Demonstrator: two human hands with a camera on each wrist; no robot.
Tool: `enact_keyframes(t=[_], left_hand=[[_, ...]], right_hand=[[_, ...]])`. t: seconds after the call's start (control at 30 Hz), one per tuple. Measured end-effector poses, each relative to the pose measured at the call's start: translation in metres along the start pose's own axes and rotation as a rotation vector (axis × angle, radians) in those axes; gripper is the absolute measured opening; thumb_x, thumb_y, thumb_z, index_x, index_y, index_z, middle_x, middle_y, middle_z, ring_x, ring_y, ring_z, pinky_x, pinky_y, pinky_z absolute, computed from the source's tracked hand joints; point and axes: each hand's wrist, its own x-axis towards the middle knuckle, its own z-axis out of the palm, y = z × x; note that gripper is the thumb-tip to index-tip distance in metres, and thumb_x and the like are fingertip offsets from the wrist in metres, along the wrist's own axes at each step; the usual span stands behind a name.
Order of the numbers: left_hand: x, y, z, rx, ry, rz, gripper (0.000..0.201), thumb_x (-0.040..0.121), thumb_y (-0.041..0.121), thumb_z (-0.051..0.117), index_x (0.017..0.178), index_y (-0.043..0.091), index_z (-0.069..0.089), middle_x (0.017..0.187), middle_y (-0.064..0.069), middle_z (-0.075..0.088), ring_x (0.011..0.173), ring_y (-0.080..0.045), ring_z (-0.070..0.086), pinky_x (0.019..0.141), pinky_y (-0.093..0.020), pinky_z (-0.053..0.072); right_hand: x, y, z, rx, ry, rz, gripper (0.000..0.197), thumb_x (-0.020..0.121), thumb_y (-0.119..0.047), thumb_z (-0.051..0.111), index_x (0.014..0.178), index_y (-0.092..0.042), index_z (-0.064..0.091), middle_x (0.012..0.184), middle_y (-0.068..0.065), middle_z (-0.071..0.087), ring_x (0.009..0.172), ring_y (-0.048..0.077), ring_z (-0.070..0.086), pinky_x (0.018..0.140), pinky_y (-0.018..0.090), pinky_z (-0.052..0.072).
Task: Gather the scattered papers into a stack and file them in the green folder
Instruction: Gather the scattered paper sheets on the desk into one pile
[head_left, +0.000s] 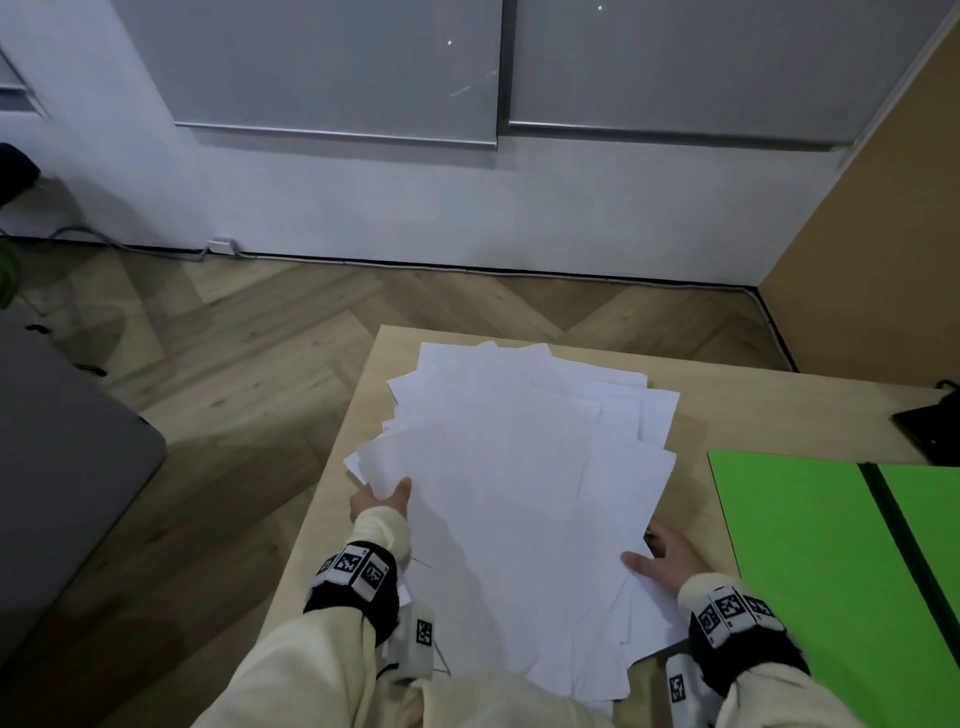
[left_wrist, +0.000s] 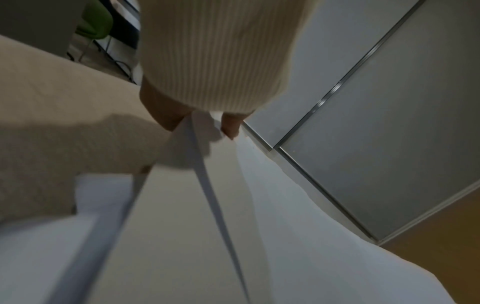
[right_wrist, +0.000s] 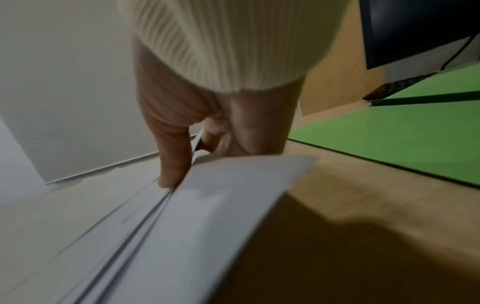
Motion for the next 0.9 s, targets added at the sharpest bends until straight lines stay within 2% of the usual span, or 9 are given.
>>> enact_keyframes(t=[0.1, 0.17, 0.23, 0.3, 0.4, 0.5, 0.6, 0.77, 0.9], left_hand=[[-0.003, -0.001, 0.005, -0.010, -0.021, -0.019, 0.061, 0.069, 0.026, 0.078, 0.121, 0.002, 0.057, 0.119, -0.021, 0.066, 0.106, -0.039, 0.063, 0.097, -0.044, 0.050], [-0.006, -0.001, 0.007, 0.025, -0.061, -0.019, 0.066, 0.063, 0.027, 0.083, 0.119, 0.001, 0.058, 0.116, -0.020, 0.067, 0.104, -0.037, 0.065, 0.096, -0.043, 0.051], [-0.008, 0.000, 0.008, 0.084, -0.080, -0.016, 0.065, 0.064, 0.025, 0.083, 0.118, -0.001, 0.058, 0.116, -0.019, 0.067, 0.105, -0.036, 0.064, 0.096, -0.040, 0.051], [-0.009, 0.001, 0.009, 0.094, -0.092, -0.019, 0.062, 0.068, 0.021, 0.081, 0.120, -0.003, 0.056, 0.117, -0.019, 0.066, 0.107, -0.036, 0.064, 0.096, -0.037, 0.050], [-0.005, 0.000, 0.010, 0.098, -0.103, 0.031, 0.058, 0.068, 0.024, 0.080, 0.117, 0.001, 0.059, 0.115, -0.017, 0.068, 0.104, -0.036, 0.065, 0.095, -0.039, 0.052], [0.002, -0.005, 0.013, 0.143, -0.093, 0.135, 0.054, 0.071, 0.017, 0.076, 0.121, 0.005, 0.058, 0.120, -0.018, 0.066, 0.108, -0.037, 0.062, 0.097, -0.046, 0.051], [-0.001, -0.007, 0.020, 0.208, -0.184, 0.142, 0.047, 0.078, 0.000, 0.063, 0.124, 0.001, 0.055, 0.119, -0.020, 0.064, 0.109, -0.037, 0.062, 0.095, -0.037, 0.049], [-0.006, -0.008, 0.030, 0.389, -0.374, 0.163, 0.033, 0.079, 0.000, 0.052, 0.111, -0.002, 0.061, 0.075, -0.015, 0.062, 0.070, -0.027, 0.061, 0.065, -0.029, 0.046], [0.010, -0.002, 0.024, 0.211, -0.159, 0.246, 0.052, 0.080, 0.011, 0.066, 0.128, 0.004, 0.049, 0.125, -0.020, 0.060, 0.113, -0.036, 0.060, 0.098, -0.041, 0.048]], right_hand=[[0.002, 0.007, 0.003, -0.032, -0.001, 0.052, 0.010, 0.083, -0.007, 0.066, 0.086, -0.016, 0.063, 0.086, 0.003, 0.066, 0.094, 0.024, 0.064, 0.076, 0.028, 0.045], [0.005, 0.009, 0.005, -0.103, 0.014, 0.111, 0.035, 0.081, -0.023, 0.069, 0.057, -0.019, 0.045, 0.058, -0.004, 0.044, 0.059, 0.016, 0.048, 0.058, 0.026, 0.031], [0.007, 0.008, 0.006, -0.224, 0.051, 0.145, 0.046, 0.076, -0.037, 0.071, 0.054, -0.020, 0.035, 0.054, -0.003, 0.032, 0.052, 0.014, 0.034, 0.056, 0.027, 0.024], [0.009, 0.007, 0.006, -0.251, 0.069, 0.114, 0.023, 0.075, -0.035, 0.072, 0.074, -0.018, 0.056, 0.069, 0.000, 0.057, 0.066, 0.017, 0.054, 0.062, 0.026, 0.038], [0.013, 0.009, 0.006, -0.142, 0.157, 0.106, 0.058, 0.070, -0.024, 0.078, 0.120, -0.014, 0.050, 0.111, 0.004, 0.065, 0.107, 0.026, 0.060, 0.090, 0.036, 0.048], [0.015, 0.007, 0.009, -0.073, 0.214, 0.168, 0.067, 0.068, -0.021, 0.080, 0.122, -0.008, 0.043, 0.111, 0.009, 0.061, 0.109, 0.030, 0.059, 0.093, 0.041, 0.048], [0.018, 0.005, 0.013, 0.072, 0.275, 0.178, 0.073, 0.064, -0.032, 0.082, 0.121, -0.007, 0.044, 0.117, 0.010, 0.062, 0.110, 0.029, 0.060, 0.096, 0.042, 0.047], [0.012, -0.006, 0.021, 0.119, 0.248, 0.096, 0.057, 0.084, -0.012, 0.066, 0.134, -0.002, 0.042, 0.128, 0.004, 0.052, 0.124, 0.019, 0.047, 0.101, 0.033, 0.036], [0.015, -0.002, 0.022, 0.036, 0.332, 0.091, 0.062, 0.088, -0.008, 0.058, 0.144, -0.006, 0.032, 0.149, 0.009, 0.037, 0.139, 0.028, 0.034, 0.116, 0.040, 0.025]])
